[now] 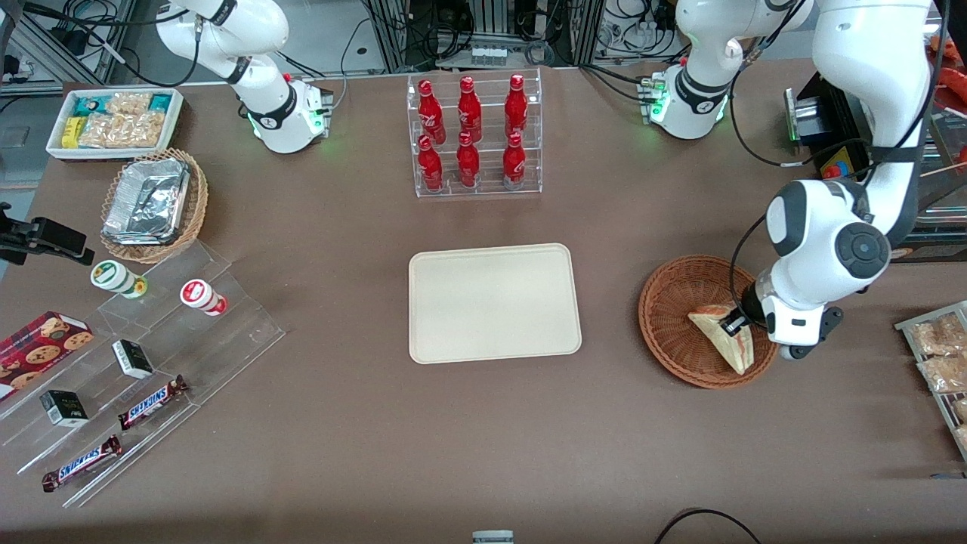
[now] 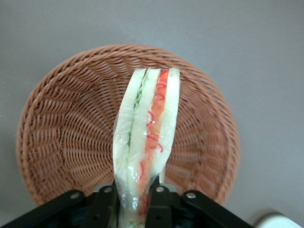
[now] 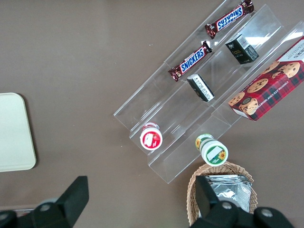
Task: Place sandwich from basket to tray
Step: 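Lift the sandwich and carry it with the left gripper over the tray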
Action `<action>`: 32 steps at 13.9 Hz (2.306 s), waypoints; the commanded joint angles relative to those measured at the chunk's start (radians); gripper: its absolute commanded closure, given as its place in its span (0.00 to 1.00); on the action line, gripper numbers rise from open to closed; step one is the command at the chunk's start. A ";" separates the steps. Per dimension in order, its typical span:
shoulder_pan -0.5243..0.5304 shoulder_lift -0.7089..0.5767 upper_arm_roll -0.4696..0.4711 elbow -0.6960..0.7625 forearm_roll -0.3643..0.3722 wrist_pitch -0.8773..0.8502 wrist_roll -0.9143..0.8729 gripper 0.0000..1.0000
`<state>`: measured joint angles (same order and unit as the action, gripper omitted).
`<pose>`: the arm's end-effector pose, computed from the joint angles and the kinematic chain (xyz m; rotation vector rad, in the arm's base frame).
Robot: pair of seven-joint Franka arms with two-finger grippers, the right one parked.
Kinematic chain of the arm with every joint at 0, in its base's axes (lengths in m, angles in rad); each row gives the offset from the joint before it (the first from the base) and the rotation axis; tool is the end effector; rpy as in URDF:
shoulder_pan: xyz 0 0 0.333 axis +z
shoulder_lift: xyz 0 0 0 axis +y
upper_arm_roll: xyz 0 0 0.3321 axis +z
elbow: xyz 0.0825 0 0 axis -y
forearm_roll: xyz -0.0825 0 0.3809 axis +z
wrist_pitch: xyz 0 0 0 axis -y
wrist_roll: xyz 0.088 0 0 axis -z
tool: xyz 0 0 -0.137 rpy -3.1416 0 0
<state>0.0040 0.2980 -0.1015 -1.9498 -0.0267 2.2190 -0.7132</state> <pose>0.6062 -0.0587 0.3134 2.9491 0.9710 -0.0704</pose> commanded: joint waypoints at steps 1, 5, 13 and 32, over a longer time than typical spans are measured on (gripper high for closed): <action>-0.038 0.013 -0.010 0.115 -0.009 -0.119 0.087 1.00; -0.149 0.084 -0.010 0.244 0.001 -0.238 0.136 1.00; -0.367 0.202 -0.012 0.353 -0.009 -0.240 0.115 1.00; -0.726 0.506 -0.003 0.660 0.047 -0.226 -0.339 1.00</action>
<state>-0.7004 0.7735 -0.1206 -1.3457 -0.0002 2.0048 -0.9948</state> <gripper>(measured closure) 0.841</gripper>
